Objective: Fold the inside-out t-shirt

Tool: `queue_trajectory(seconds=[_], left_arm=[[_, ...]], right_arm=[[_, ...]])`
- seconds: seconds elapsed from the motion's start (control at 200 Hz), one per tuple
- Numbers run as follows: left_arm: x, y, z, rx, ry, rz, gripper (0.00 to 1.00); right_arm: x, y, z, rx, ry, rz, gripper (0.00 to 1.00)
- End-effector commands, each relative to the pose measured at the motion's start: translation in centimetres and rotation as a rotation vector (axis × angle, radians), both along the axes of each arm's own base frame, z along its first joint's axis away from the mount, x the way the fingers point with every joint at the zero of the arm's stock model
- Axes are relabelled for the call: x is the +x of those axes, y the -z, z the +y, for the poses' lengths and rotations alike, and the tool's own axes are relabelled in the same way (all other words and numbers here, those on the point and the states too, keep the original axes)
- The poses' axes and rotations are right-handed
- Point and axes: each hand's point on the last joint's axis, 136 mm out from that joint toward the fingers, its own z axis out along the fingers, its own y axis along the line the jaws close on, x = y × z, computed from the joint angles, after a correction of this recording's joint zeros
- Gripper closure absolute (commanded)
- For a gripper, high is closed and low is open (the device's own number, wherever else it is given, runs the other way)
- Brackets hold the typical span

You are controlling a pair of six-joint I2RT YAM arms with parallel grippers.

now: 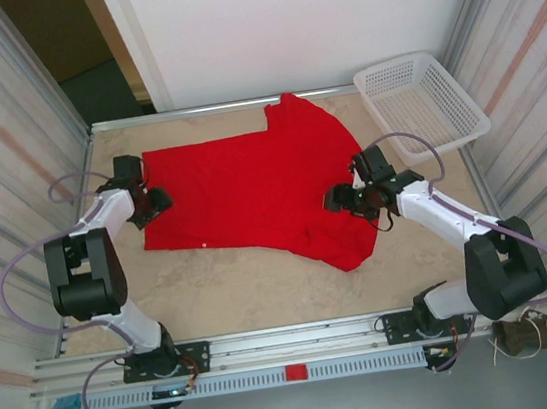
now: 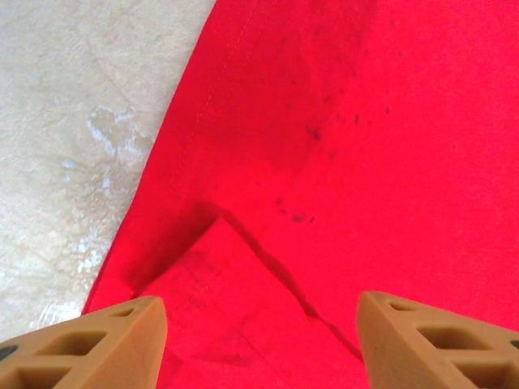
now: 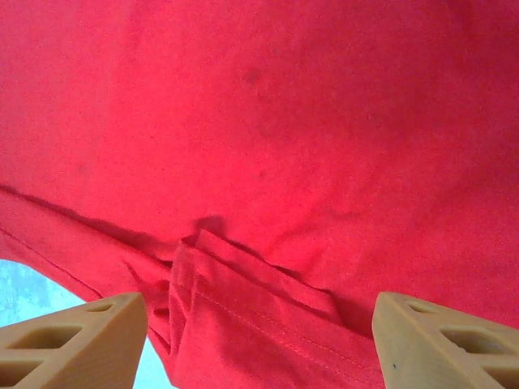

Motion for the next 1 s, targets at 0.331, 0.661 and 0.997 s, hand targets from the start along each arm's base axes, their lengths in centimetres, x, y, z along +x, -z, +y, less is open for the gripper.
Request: queue_trajectory(seconds=[0.331, 0.661, 0.997], left_arm=[[2.2, 1.4, 1.0, 0.09, 0.107, 0.093, 0.37], [2.0, 3.2, 0.8, 0.075, 0.116, 0.14, 0.39], [2.1, 2.6, 0.1, 0.038, 0.135, 0.121, 1.0]], right_arm=[[-0.3, -2.1, -0.8, -0.02, 0.029, -0.067, 0.28], [-0.5, -3.5, -1.2, -0.017, 0.049, -0.103, 0.28], [-0.7, -3.7, -1.3, -0.018, 0.045, -0.104, 0.28]])
